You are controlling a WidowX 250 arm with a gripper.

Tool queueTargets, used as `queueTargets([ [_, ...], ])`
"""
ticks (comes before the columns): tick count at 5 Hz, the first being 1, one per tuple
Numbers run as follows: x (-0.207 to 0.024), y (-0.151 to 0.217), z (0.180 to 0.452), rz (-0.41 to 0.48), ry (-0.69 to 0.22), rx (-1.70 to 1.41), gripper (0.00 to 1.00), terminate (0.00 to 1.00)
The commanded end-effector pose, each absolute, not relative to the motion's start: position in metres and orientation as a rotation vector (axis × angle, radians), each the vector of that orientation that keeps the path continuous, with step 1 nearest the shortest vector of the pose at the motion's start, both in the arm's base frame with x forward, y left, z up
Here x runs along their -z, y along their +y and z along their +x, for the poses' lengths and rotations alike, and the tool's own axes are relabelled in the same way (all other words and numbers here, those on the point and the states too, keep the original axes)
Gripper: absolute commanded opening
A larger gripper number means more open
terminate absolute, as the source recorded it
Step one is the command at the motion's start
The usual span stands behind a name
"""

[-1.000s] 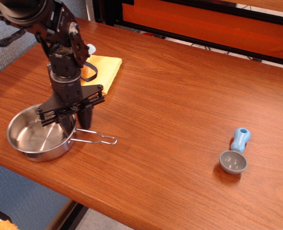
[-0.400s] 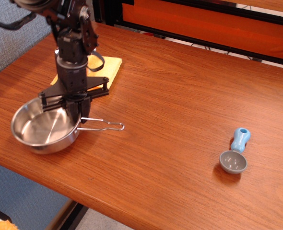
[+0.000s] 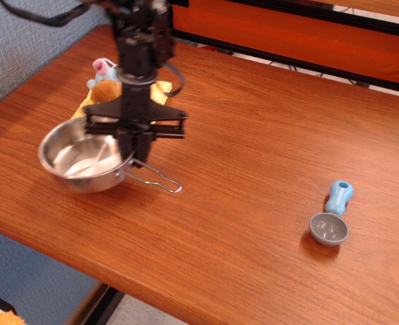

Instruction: Place the pot in between the spoon and the cloth.

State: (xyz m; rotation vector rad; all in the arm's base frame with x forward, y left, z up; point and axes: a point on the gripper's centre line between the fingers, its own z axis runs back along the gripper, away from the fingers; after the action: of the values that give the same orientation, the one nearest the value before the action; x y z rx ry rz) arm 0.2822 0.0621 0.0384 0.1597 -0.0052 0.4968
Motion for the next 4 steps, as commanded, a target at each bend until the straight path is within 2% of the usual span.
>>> queueTargets([
  [1, -0.047, 0.019, 0.280, 0.093, -0.074, -0.024, 0.00, 0.00],
  [2, -0.044, -0.004, 0.286, 0.071, -0.104, 0.225, 0.00, 0.00],
  [4, -0.042, -0.050, 0.308, 0.127, -0.139, 0.468, 0.00, 0.00],
])
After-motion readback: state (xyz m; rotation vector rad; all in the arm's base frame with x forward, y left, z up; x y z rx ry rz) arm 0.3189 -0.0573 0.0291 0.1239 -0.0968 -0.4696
